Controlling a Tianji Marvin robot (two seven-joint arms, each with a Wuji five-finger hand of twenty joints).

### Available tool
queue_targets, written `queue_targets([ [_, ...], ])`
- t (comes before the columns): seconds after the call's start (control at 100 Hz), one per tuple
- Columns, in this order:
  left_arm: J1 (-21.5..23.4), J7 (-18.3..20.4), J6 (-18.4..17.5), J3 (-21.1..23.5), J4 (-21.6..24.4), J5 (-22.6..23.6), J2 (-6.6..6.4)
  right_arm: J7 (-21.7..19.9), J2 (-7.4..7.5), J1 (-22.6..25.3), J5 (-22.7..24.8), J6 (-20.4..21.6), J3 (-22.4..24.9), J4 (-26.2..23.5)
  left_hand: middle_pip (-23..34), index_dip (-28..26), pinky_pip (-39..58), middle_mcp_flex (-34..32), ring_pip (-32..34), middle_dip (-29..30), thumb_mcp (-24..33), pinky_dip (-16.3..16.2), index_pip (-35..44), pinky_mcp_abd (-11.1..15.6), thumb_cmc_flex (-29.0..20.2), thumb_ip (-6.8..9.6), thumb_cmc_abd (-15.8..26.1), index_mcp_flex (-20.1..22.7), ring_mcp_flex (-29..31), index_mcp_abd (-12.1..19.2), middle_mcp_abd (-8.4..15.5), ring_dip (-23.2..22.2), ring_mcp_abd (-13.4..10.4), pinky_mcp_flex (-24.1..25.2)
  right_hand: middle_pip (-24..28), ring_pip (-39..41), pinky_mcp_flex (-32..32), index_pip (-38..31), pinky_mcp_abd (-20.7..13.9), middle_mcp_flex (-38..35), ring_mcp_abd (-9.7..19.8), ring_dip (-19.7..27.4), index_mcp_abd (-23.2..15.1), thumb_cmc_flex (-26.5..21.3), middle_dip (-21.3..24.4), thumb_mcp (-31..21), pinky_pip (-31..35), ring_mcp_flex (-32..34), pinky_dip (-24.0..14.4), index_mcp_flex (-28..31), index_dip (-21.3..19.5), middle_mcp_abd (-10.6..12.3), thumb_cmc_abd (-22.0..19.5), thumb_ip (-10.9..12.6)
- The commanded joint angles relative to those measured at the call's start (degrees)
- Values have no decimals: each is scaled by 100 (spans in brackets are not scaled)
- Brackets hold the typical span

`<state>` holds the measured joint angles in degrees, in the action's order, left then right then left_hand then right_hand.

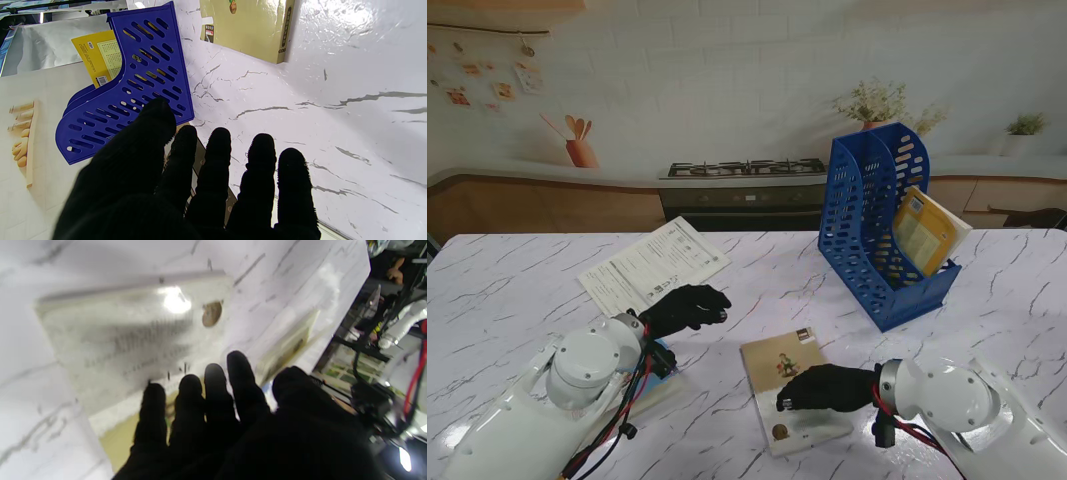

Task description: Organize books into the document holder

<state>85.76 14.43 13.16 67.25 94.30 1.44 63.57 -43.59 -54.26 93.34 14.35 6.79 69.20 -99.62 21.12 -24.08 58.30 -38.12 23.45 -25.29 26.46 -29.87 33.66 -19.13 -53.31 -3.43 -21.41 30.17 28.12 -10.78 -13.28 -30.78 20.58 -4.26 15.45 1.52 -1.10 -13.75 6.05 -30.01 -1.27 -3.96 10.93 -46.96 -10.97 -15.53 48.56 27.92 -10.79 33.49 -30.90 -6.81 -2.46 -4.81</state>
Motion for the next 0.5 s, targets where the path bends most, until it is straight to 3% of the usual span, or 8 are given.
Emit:
queue_targets([
  [0.0, 4, 60, -89, -63, -69, -71, 50, 335, -110, 215, 50, 65, 167, -189, 97, -28, -30, 81, 48, -4, -131, -7, -8, 89, -192, 61, 151, 89, -34, -41, -16, 12, -73, 29, -13, 265, 137, -34, -419, -177, -56, -188, -9, 132, 25, 235, 303, 165, -148, 145, -49, -76, 26, 273],
  [0.04, -3, 62, -83, -88, -91, -95, 54, 668, -180, 336, 135, 81, 295, -231, 111, -29, 17, 56, 74, -9, -138, -28, -7, 77, -188, 62, 156, 89, 4, -52, -30, 1, -53, -12, 40, 398, 284, -111, -144, -334, -123, -260, -49, 187, 3, 281, 466, 309, -229, 233, -84, -87, 125, 280],
  [0.05, -4, 62, -82, -94, -97, -103, 56, 761, -200, 364, 164, 77, 322, -238, 114, -29, 28, 49, 81, -10, -138, -33, -6, 75, -186, 63, 155, 90, 16, -57, -38, -2, -47, -21, 100, 562, 424, -193, 116, -503, -191, -352, -102, 246, -25, 274, 644, 456, -323, 313, -121, -98, 230, 286],
  [0.1, -17, 59, -74, -130, -130, -149, 64, 1217, -305, 491, 343, -13, 453, -272, 134, -22, 150, 25, 164, -19, -137, -92, -12, 33, -179, 70, 155, 92, 96, -69, -62, -40, 12, -107, 251, 954, 717, -393, 629, -807, -277, -602, -264, 407, -142, 176, 1048, 745, -554, 415, -231, -65, 367, 281],
  [0.17, -29, 79, -56, -172, -161, -198, 67, 1690, -422, 600, 516, -247, 615, -284, 224, -7, 429, -119, 387, -53, -132, -225, -24, -22, -143, 79, 177, 95, 354, -139, -129, -131, 59, -382, 300, 1231, 952, -503, 960, -1017, -470, -819, -288, 591, -261, 49, 1430, 987, -781, 481, -310, -178, 537, 264],
  [0.24, -16, 39, 15, -213, -165, -221, 83, 1945, -489, 650, 683, -477, 752, -288, 283, 5, 626, -298, 546, -54, -126, -312, -17, -97, -102, 80, 181, 145, 598, -246, -223, -166, 121, -687, 320, 1321, 1153, -546, 1023, -1159, -579, -882, -274, 671, -295, 15, 1610, 1168, -878, 572, -335, -250, 603, 254],
  [0.38, -20, 35, 187, -329, -220, -251, 93, 1812, -469, 635, 833, -681, 948, -214, 362, 76, 1109, -596, 918, 48, -111, -555, -47, -329, 24, 97, 268, 209, 1049, -449, -396, -94, 348, -1343, 288, 1303, 1228, -540, 1035, -1306, -699, -869, -146, 745, -289, -22, 1647, 1285, -914, 676, -325, -391, 584, 245],
  [0.49, -141, 203, 246, -476, -386, -342, 78, 1690, -444, 615, 809, -693, 963, -69, 356, 112, 1163, -442, 1002, 98, -148, -614, -134, -403, 109, 173, 464, 63, 1051, -542, -387, -6, 436, -1343, 257, 1288, 1269, -524, 1026, -1364, -750, -831, -90, 769, -255, -60, 1644, 1344, -925, 753, -306, -471, 579, 244],
])
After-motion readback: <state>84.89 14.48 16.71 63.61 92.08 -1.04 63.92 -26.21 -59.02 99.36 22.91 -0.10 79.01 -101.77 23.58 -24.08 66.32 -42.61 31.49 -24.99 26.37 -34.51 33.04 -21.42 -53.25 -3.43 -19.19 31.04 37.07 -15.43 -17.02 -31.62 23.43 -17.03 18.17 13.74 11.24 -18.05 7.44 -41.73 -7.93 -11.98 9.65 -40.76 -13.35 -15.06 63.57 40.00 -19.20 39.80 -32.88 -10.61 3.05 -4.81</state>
